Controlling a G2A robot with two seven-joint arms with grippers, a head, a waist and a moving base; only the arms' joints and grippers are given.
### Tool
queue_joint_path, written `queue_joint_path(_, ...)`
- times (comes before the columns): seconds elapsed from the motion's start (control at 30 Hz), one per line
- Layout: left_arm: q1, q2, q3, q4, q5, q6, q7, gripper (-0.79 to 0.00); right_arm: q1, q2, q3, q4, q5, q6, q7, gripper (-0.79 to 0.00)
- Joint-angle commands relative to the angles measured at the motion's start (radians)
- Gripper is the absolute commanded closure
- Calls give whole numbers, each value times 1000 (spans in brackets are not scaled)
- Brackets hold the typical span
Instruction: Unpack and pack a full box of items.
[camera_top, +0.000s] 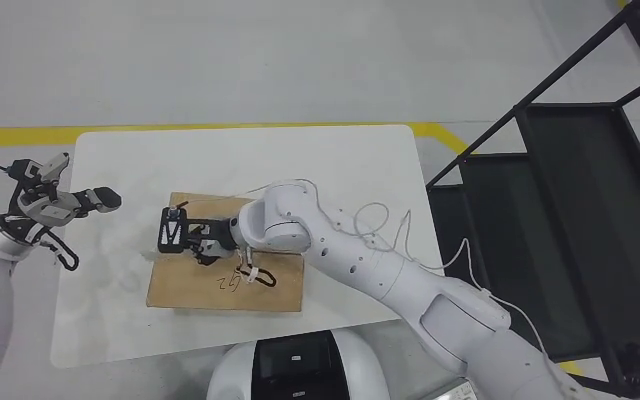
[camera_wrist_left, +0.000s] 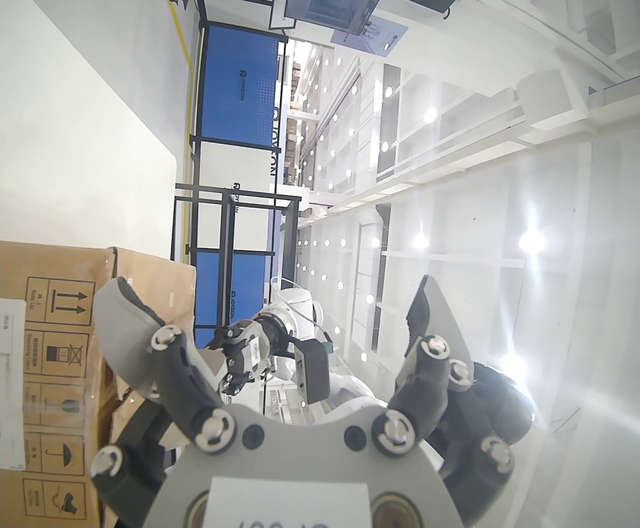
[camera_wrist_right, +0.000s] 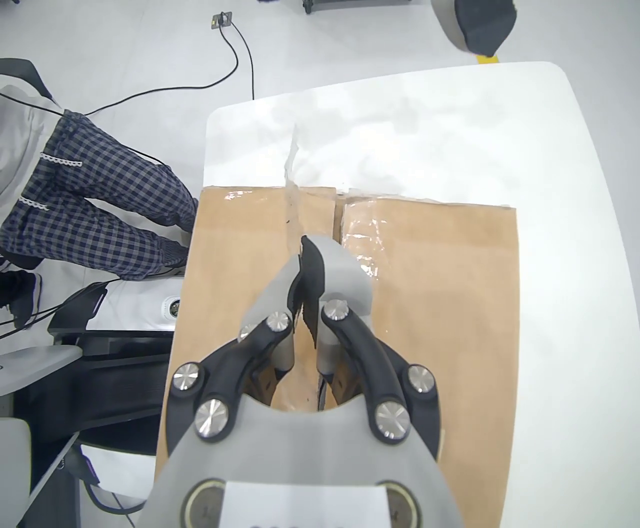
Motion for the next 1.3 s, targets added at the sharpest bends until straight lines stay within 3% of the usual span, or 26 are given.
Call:
queue_joint_path(0.0, 1, 1, -4, 1, 0, 1, 0, -785, 11, -11, -17, 28, -3, 5, -21, 0)
queue_joint_path(0.37, 6, 0, -7, -4, 1, 7, 3, -785, 57, -59, -84, 116, -74, 44, -89, 0)
queue_joint_path(1.2, 20, -3, -20, -14, -5, 13, -4, -785, 39, -72, -86, 92, -265, 71, -155, 0)
queue_joint_path(1.27, 23, -3, -21, -18, -5, 11, -3, -785, 38, -75, -92, 89, -283, 73, -151, -74)
